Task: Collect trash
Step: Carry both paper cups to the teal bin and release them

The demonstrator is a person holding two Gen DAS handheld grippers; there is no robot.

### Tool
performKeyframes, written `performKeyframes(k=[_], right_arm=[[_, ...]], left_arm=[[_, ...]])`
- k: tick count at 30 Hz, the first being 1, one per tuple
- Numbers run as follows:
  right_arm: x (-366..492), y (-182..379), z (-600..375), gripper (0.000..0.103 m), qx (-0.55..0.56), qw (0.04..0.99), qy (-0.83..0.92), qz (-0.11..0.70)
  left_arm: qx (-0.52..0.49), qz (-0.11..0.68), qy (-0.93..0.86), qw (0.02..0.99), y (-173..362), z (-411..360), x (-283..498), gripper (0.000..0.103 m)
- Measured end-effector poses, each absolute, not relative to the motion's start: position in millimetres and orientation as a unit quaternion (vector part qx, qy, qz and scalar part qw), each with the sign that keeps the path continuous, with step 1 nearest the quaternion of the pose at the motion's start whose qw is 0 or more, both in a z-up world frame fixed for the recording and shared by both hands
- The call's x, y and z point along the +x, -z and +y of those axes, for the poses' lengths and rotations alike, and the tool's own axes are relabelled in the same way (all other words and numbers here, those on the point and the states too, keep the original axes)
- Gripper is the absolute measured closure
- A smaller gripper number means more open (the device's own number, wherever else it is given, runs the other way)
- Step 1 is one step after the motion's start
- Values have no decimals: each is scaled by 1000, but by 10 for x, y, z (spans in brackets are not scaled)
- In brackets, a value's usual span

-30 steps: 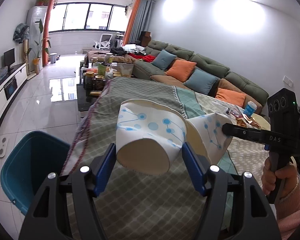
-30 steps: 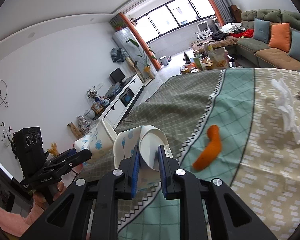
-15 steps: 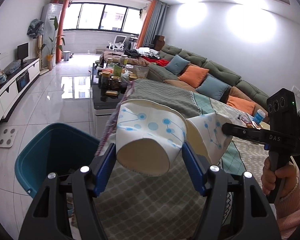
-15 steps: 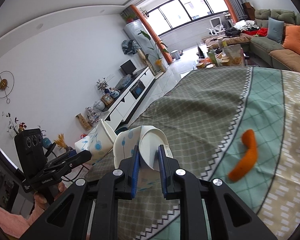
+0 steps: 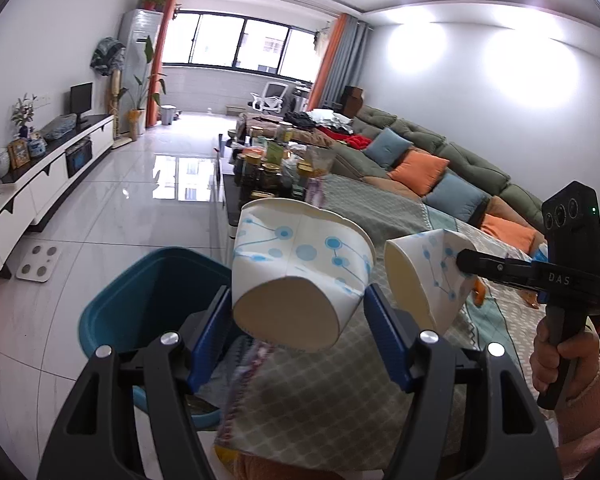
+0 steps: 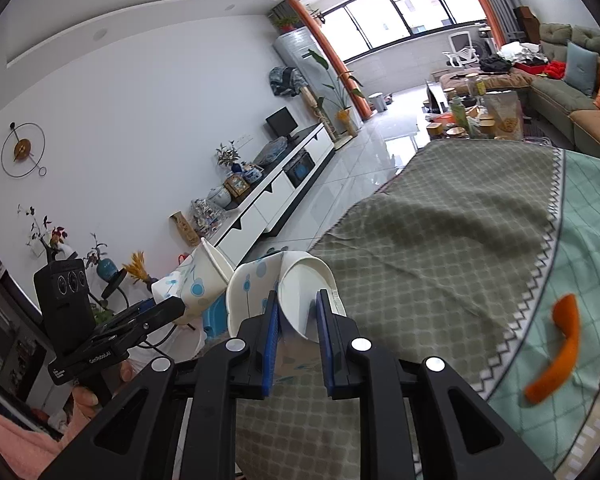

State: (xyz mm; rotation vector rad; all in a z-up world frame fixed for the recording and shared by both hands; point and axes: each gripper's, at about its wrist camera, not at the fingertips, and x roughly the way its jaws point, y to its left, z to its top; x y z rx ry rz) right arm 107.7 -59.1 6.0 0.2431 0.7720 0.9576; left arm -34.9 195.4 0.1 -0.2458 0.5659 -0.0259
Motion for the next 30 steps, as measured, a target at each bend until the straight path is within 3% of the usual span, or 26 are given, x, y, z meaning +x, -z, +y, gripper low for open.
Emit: performKeyframes(k=[30], right_arm=[[1230,-131,258,85,97,777,-500,371]], left_arm=[[-139,281,-49,948,95,2442,-449,36]])
